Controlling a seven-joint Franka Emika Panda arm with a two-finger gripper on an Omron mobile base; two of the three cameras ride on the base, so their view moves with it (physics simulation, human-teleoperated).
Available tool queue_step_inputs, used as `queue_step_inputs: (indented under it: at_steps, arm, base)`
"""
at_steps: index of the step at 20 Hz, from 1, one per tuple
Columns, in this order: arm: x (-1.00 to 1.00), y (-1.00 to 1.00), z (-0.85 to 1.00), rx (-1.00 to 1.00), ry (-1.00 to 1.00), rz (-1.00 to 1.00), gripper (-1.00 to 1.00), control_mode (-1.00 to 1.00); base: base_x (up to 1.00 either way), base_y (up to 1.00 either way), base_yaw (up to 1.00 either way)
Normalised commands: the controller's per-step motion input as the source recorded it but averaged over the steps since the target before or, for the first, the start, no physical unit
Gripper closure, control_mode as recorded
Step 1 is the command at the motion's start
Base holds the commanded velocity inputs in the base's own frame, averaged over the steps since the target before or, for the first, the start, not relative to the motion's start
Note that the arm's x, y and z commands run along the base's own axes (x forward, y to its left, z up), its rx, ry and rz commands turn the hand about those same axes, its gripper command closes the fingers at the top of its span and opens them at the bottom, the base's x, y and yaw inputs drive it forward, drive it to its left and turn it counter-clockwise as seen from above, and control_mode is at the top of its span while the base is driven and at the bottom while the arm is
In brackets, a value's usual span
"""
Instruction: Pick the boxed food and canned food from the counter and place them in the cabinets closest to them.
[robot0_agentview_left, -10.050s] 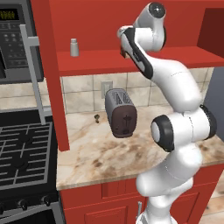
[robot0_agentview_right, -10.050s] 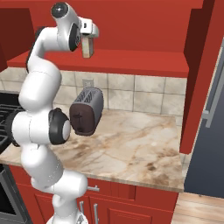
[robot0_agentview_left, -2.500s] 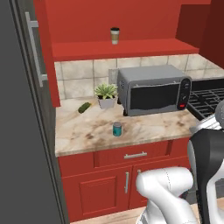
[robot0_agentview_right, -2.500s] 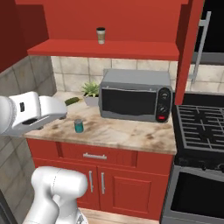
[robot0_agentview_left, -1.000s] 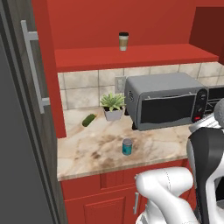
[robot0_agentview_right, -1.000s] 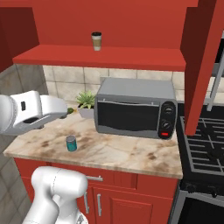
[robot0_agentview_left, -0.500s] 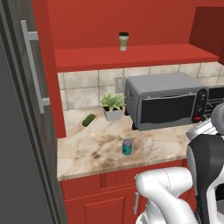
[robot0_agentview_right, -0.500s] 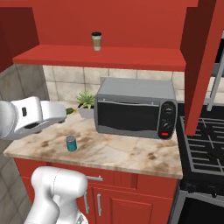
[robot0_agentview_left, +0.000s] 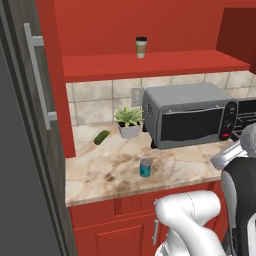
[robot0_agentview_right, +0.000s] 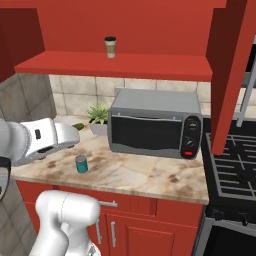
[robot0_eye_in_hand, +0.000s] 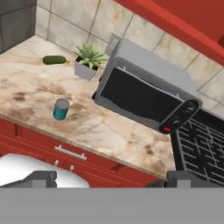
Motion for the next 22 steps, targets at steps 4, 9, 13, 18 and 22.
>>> queue_step_inputs:
  at_steps: [4,9,13,18,22]
  arm:
    - [0.18,0.11,-0.22,0.12,0.15,0.08,-1.0,-1.0]
    - [0.3,0.22,-0.2,0.1,0.17,0.07,-1.0,-1.0]
    - [0.33,0.27,-0.16,0.08,0.16,0.05,-1.0,-1.0]
    - [0.11,0.24,-0.1,0.03,0.07,0.03,-1.0,-1.0]
    - [0.0,0.12,-0.01,0.0,0.0,0.01,-1.0,-1.0]
  base:
    - [0.0,0.0,0.0]
    - [0.0,0.0,0.0]
    - [0.0,0.0,0.0]
    - [0.0,0.0,0.0]
    - [0.0,0.0,0.0]
